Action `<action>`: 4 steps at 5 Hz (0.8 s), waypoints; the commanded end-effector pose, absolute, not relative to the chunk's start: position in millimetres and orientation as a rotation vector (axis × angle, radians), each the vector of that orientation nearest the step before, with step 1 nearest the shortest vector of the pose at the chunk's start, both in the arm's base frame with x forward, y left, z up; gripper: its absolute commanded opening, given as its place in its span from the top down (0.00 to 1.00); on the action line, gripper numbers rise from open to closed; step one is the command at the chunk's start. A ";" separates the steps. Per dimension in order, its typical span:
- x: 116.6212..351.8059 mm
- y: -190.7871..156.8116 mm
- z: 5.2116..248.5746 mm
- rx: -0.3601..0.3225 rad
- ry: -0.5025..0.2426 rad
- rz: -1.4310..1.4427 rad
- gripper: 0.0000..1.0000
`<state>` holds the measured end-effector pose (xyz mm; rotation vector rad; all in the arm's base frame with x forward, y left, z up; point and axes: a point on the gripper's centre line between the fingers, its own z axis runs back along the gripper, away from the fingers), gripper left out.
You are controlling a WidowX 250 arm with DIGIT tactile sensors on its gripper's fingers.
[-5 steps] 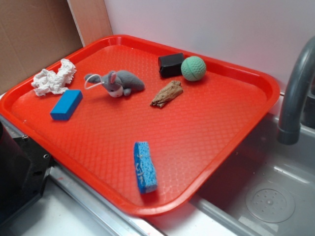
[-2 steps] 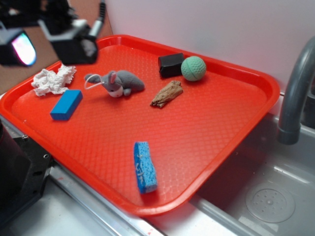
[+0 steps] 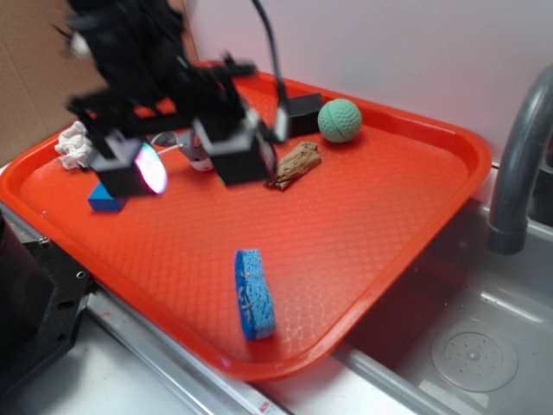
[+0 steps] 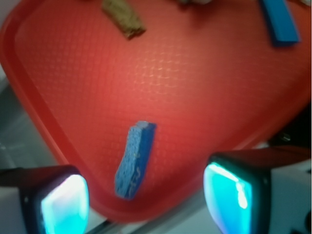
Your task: Grab the blue sponge.
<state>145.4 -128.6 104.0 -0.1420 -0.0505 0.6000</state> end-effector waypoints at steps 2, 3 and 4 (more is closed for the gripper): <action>154.5 -144.6 39.1 -0.083 -0.002 0.527 0.00; 150.9 -141.7 34.3 -0.061 0.024 0.541 0.00; 150.9 -141.7 34.3 -0.061 0.024 0.541 0.00</action>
